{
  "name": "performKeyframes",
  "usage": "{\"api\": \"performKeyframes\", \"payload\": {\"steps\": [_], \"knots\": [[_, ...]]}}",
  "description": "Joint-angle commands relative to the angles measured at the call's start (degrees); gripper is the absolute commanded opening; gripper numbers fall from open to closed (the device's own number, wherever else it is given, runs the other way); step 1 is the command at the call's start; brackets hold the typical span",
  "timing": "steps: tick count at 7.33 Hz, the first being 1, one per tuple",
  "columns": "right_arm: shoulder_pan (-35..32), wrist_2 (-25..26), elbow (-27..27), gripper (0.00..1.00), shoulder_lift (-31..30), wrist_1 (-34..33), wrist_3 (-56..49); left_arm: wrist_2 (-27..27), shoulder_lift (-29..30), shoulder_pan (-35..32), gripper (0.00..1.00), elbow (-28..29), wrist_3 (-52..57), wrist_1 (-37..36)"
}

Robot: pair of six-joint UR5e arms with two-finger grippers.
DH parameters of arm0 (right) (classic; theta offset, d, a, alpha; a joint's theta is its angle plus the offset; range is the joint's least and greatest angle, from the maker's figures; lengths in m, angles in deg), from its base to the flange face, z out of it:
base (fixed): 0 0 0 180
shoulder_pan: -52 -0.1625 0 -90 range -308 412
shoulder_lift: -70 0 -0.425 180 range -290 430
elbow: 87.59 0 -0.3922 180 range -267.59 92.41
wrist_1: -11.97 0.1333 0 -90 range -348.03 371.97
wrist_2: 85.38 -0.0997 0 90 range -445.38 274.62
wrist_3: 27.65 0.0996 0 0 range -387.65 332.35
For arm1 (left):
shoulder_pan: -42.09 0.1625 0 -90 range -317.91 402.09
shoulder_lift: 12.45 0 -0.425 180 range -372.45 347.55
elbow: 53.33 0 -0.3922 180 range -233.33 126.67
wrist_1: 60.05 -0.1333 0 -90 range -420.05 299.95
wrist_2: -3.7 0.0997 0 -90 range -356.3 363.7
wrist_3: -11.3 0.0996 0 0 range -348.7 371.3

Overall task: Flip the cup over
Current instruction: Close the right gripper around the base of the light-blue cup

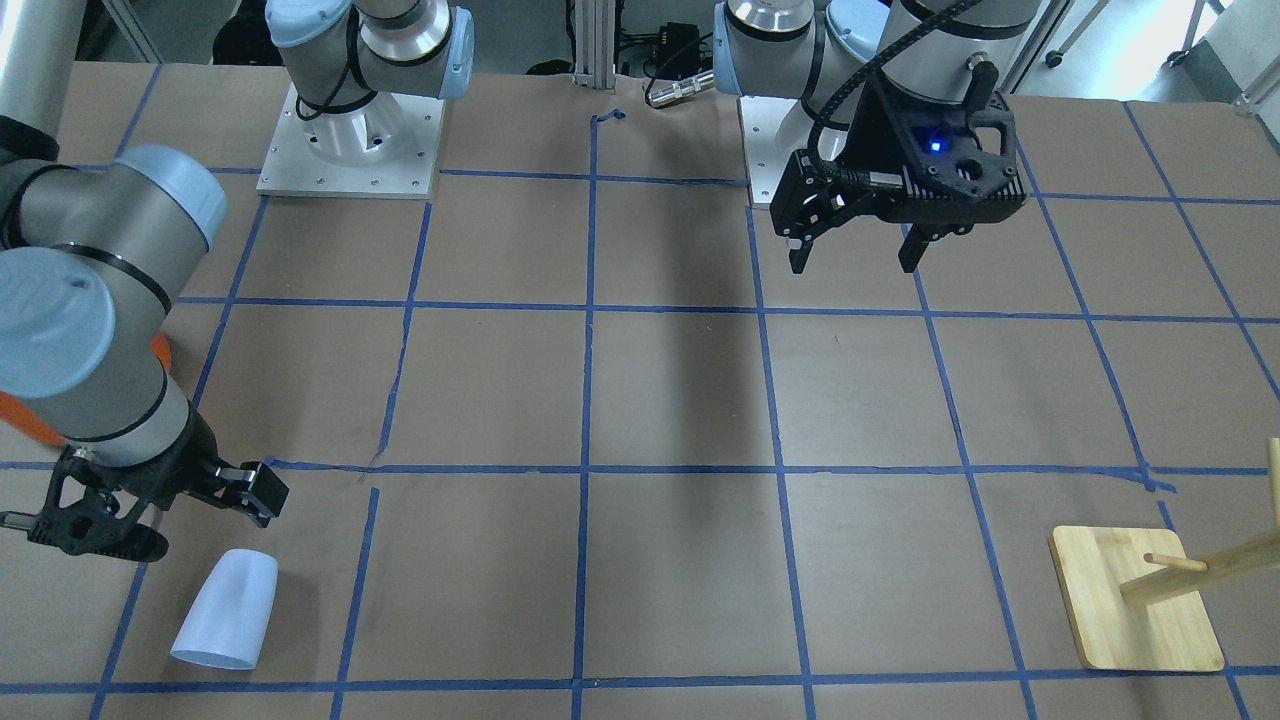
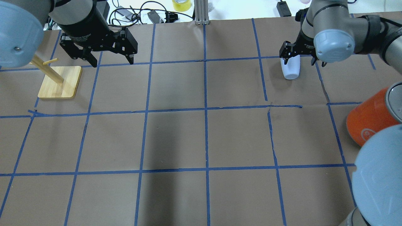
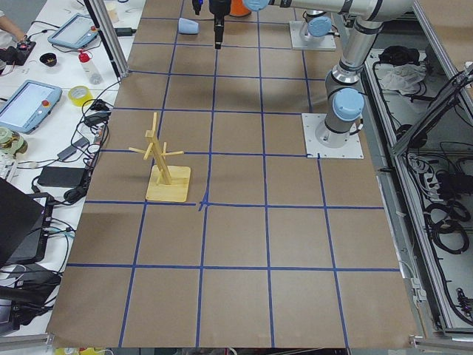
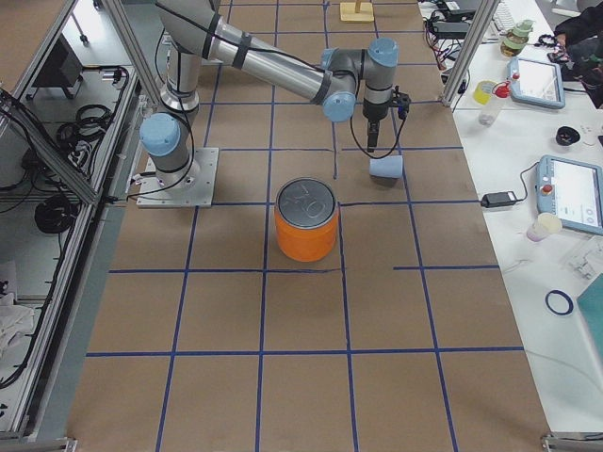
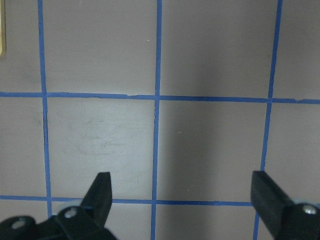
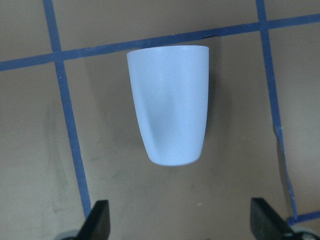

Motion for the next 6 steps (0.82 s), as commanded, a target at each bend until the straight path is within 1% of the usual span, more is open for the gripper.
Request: {"api": "performKeyframes", "payload": {"steps": [1,2,4,6], "knots": [[0.33,-0.99,0.20,1.00,4.35,-4.07,0.30,0.00,0.00,0.00,1.00,0.00,0.00,0.00],[0.85,-1.17,0.72,1.00,5.50,-4.08,0.47,0.00,0.00,0.00,1.00,0.00,0.00,0.00],[1.56,-1.00,1.17,1.00,8.48,-8.36,0.39,0.00,0.00,0.00,1.00,0.00,0.00,0.00],[1.65,-1.08,1.43,1.00,10.25,-10.22,0.38,0.00,0.00,0.00,1.00,0.00,0.00,0.09]]}}
